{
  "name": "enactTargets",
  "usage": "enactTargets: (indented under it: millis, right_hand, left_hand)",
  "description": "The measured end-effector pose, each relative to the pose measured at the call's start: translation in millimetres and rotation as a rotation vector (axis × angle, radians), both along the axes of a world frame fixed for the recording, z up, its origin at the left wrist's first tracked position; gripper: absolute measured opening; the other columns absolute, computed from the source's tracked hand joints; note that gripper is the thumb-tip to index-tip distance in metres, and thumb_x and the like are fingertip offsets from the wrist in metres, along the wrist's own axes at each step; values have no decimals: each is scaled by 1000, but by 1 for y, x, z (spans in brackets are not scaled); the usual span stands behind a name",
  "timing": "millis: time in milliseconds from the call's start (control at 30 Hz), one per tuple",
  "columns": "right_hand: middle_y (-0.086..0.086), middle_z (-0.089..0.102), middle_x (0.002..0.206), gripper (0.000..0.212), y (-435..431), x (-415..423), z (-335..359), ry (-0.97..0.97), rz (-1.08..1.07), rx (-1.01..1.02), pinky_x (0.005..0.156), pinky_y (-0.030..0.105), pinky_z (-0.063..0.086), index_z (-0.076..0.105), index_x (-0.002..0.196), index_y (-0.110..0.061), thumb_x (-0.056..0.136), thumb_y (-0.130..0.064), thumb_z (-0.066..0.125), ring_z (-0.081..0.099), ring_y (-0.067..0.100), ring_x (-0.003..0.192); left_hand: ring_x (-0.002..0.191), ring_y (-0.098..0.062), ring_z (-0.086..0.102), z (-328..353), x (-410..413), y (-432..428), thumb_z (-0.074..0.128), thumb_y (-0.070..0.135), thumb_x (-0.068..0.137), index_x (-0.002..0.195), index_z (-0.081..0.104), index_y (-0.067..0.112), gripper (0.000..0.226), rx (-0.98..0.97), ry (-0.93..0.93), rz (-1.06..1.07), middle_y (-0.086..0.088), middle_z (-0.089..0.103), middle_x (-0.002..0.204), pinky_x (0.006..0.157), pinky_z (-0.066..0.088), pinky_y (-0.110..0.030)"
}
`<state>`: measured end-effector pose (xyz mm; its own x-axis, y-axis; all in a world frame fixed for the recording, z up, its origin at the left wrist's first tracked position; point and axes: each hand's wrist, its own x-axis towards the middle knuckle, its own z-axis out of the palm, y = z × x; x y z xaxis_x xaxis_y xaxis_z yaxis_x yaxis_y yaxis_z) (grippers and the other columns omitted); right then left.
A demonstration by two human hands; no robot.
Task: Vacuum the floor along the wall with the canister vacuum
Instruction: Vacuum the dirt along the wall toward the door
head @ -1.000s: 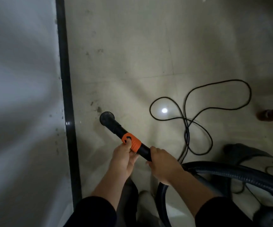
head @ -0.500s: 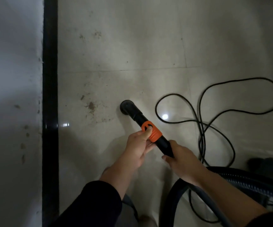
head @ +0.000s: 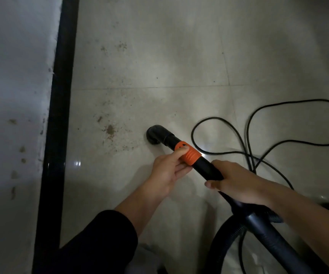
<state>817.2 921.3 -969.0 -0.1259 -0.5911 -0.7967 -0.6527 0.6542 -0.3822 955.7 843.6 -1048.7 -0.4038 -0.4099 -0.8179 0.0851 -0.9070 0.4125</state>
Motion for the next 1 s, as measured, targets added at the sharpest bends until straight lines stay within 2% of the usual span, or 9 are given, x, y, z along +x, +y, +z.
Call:
enactTargets:
  millis: [200, 333, 467, 633, 1000]
  right_hand:
    - [3, 61, 91, 24, -7, -9, -9, 36, 53, -6, 64, 25, 43, 53, 102, -16, 89, -32, 64, 58, 15, 75]
    - [0, 57, 88, 23, -9, -17, -9, 77, 78, -34, 61, 24, 41, 51, 97, -16, 89, -33, 63, 55, 13, 73]
    - [1, 57, 88, 22, -7, -20, -10, 105, 32, -79, 58, 24, 39, 48, 90, -17, 88, -32, 64, 54, 14, 72]
    - [2, 58, 86, 22, -3, -27, -14, 128, -15, -103, 58, 25, 41, 48, 87, -17, 87, -32, 64, 55, 16, 70]
    - [1, 56, 84, 24, -6, -35, -19, 148, -97, -151, 58, 25, 41, 45, 82, -20, 86, -32, 66, 55, 15, 69]
  left_hand:
    - [81, -19, 74, -14, -14, -1, 72, 18, 85, 101, 63, 5, 22, -57, 41, 49, -14, 74, 89, 70, 60, -27]
    - [85, -21, 73, -16, -24, -5, 72, 20, 85, 102, 63, 5, 24, -107, 63, 17, -17, 73, 96, 72, 60, -27]
    - [92, -21, 72, -15, -34, -6, 72, 24, 84, 114, 61, 5, 37, -93, 96, 6, -16, 72, 107, 74, 59, -27]
    - [91, -20, 73, -17, -46, -6, 71, 25, 85, 106, 63, 8, 28, -88, 123, -9, -14, 73, 105, 72, 59, -26]
    - [91, -21, 72, -18, -63, -18, 73, 29, 83, 115, 61, 5, 42, -123, 109, -65, -13, 73, 103, 76, 59, -28]
